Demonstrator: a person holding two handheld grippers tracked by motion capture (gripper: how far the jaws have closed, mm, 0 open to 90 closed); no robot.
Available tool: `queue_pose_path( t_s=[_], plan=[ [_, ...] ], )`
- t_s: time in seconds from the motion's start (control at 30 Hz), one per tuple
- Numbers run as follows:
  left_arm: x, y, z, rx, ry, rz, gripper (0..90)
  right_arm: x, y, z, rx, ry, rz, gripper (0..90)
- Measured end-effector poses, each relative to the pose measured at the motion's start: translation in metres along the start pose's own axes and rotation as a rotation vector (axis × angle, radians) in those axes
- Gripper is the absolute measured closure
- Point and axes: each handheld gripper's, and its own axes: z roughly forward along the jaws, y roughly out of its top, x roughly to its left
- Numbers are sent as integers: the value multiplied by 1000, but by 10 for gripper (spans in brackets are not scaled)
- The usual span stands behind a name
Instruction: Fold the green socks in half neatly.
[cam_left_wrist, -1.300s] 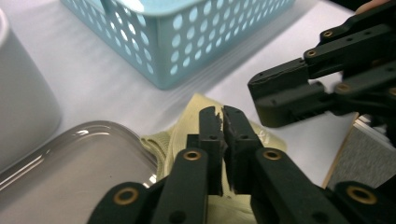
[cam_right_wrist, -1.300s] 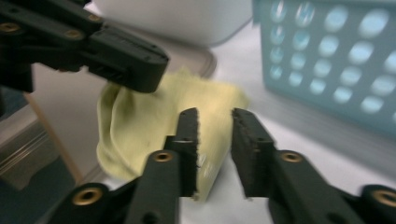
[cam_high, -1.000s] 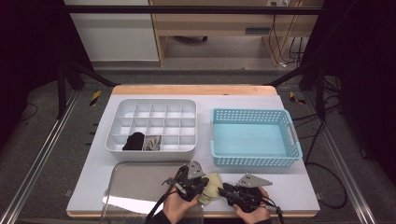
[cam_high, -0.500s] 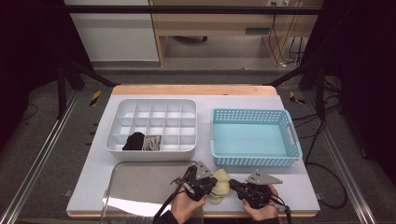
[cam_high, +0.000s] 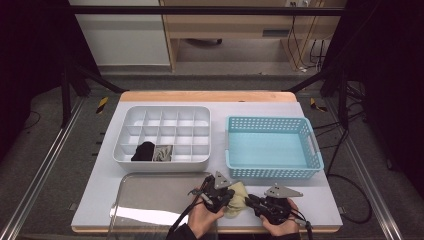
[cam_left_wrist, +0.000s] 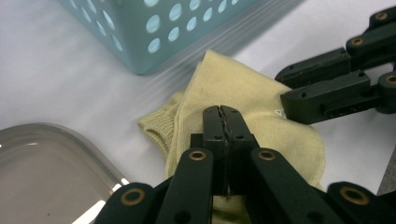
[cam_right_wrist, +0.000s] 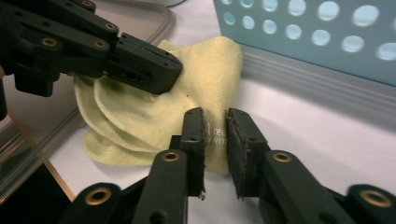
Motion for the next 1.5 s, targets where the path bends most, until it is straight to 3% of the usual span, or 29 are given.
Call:
queue_pose_path(
  t_s=[0.07, 0.17, 0.3, 0.43, 0.67, 0.77, 0.87, 0.97, 1.3, 1.5],
  plan=[
    [0, 0, 1, -2, -1, -4, 886, 0, 0, 0, -2, 5, -5, 844],
    [0, 1, 1, 3, 2, -7, 886, 1, 2, -2, -7, 6, -14, 863],
    [-1, 2, 0, -5, -12, -27, 885, 9, 12, -13, -65, 29, -72, 868],
    [0, 1, -4, -17, -19, -40, 859, 19, 15, -15, -61, 42, -124, 867],
    [5, 1, -36, -81, -22, -63, 821, 20, 14, -16, -59, 34, -145, 866],
    [6, -4, -49, -64, 8, -53, 806, 23, 15, -16, -57, 36, -167, 866],
    [9, -14, -54, -54, 19, -67, 795, 27, 16, -16, -57, 39, -195, 865],
    [12, -21, -53, -39, 30, -71, 800, 30, 17, -16, -55, 50, -213, 865],
    [15, -29, -42, -12, 2, -77, 859, 40, 16, -7, -39, 139, -245, 864],
    [21, -28, -46, -34, 5, -91, 861, 47, 14, 4, -6, 180, -266, 860]
  ],
)
